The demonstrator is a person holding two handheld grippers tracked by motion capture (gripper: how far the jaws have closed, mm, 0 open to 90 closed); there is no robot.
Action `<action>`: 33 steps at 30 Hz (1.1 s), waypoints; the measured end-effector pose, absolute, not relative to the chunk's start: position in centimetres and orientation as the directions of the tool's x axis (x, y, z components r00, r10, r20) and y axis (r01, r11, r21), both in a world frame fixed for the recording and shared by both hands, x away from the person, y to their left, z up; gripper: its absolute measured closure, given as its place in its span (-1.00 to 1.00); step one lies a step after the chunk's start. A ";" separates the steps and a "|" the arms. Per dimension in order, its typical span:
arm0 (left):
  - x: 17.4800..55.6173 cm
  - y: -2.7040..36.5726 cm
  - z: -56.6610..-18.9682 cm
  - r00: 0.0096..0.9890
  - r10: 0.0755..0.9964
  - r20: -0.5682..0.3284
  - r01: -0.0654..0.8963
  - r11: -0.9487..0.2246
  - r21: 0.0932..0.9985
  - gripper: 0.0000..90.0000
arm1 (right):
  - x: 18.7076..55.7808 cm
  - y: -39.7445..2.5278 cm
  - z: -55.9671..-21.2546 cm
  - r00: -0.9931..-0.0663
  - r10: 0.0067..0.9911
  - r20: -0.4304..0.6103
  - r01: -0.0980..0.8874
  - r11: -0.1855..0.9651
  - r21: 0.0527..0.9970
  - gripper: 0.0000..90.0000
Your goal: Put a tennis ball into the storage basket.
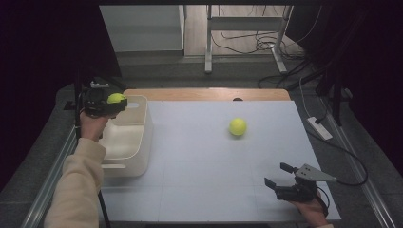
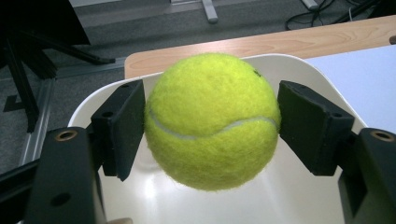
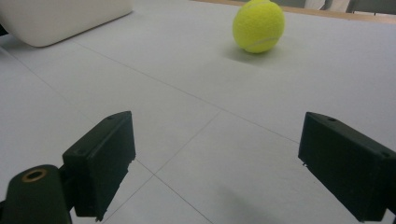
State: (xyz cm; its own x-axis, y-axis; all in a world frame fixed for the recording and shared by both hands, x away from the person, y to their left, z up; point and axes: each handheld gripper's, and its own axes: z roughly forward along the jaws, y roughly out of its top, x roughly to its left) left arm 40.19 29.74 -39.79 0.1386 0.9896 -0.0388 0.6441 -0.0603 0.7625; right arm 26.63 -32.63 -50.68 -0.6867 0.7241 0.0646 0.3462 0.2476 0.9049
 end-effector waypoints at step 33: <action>36.8 27.0 -37.0 0.364 0.922 -0.131 0.509 -0.079 0.857 -0.83 | 26.7 -32.6 -50.6 -0.684 0.726 0.070 0.347 0.241 0.906 -0.76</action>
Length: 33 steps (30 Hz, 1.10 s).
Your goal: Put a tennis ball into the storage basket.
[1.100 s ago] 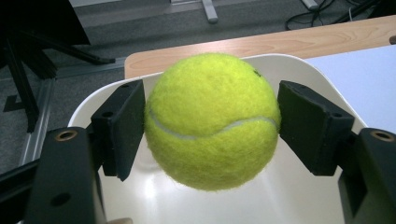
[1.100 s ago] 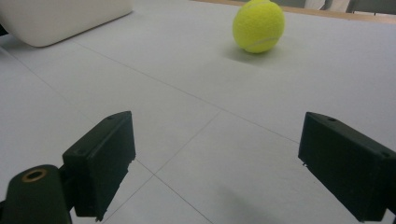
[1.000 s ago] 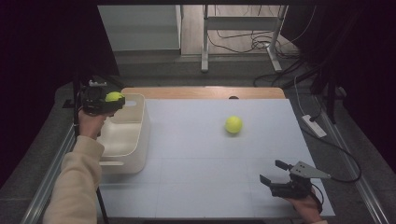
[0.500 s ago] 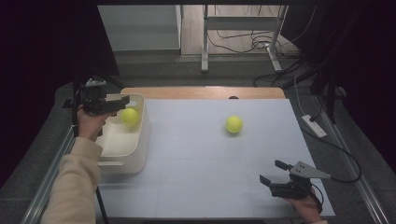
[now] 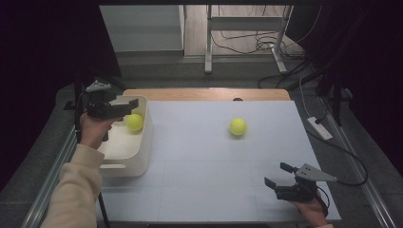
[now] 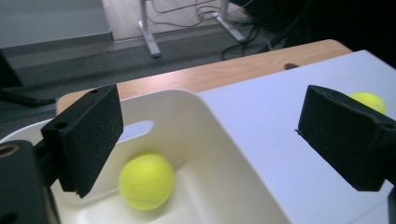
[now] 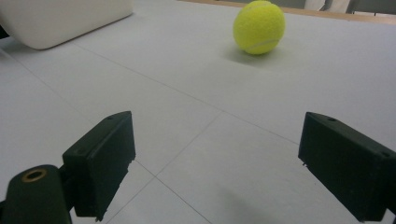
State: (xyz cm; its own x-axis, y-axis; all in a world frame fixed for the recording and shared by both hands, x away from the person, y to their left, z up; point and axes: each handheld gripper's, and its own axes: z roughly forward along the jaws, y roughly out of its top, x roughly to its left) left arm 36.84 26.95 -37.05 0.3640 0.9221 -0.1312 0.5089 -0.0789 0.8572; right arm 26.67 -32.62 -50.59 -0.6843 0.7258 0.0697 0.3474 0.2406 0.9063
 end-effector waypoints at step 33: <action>33.7 22.7 -35.7 0.541 0.828 -0.148 0.412 -0.107 0.905 -0.82 | 27.1 -32.5 -50.5 -0.686 0.723 0.078 0.347 0.231 0.909 -0.76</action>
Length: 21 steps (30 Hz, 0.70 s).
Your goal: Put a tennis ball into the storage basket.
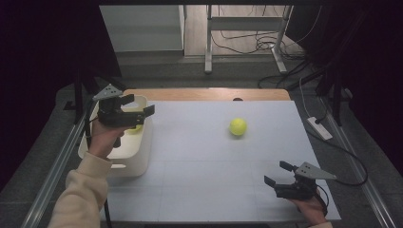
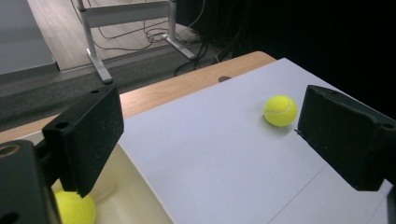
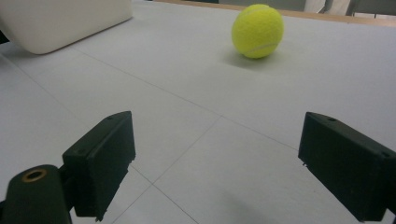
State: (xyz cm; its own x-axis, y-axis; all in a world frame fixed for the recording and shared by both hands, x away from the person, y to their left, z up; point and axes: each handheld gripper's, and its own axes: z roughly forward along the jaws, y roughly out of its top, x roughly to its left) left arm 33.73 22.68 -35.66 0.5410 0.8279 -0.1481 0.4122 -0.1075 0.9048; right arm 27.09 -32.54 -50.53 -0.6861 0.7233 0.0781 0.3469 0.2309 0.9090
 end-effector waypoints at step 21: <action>33.1 18.1 -35.6 0.645 0.750 -0.148 0.379 -0.145 0.914 -0.82 | 26.5 -32.8 -50.4 -0.690 0.720 0.073 0.336 0.230 0.913 -0.76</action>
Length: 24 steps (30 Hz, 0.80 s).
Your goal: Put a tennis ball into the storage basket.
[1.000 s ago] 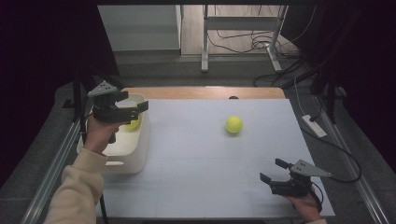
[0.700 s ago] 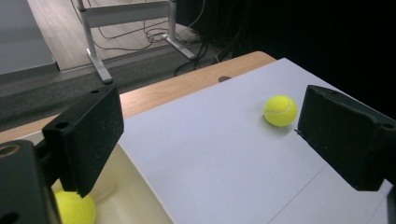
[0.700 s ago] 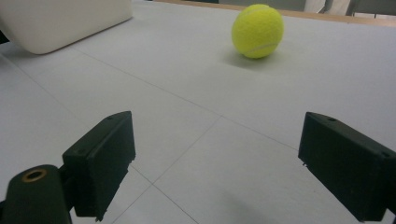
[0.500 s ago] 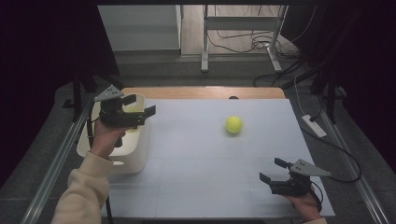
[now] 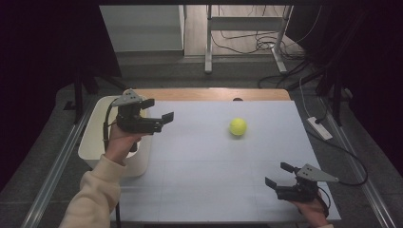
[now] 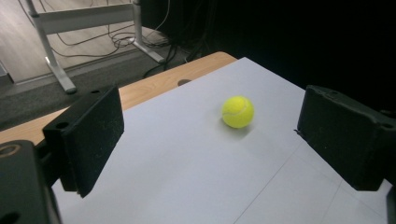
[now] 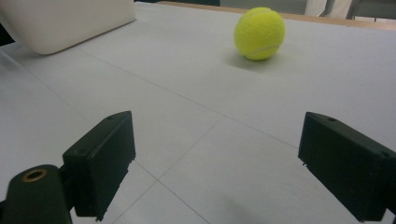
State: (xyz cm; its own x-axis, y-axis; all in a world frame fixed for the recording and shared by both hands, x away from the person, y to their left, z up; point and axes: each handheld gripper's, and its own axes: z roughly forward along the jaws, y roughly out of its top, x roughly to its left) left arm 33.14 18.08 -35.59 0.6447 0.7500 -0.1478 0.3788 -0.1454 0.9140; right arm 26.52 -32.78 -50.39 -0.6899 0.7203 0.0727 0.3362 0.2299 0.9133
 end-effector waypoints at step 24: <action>32.5 13.8 -36.4 0.712 0.687 -0.142 0.366 -0.190 0.911 -0.83 | 26.8 -32.7 -50.4 -0.694 0.717 0.071 0.333 0.233 0.914 -0.76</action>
State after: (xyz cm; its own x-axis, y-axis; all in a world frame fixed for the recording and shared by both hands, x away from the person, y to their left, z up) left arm 32.53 13.81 -36.41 0.7122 0.6874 -0.1425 0.3658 -0.1901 0.9111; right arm 26.82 -32.71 -50.43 -0.6938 0.7167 0.0705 0.3332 0.2326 0.9137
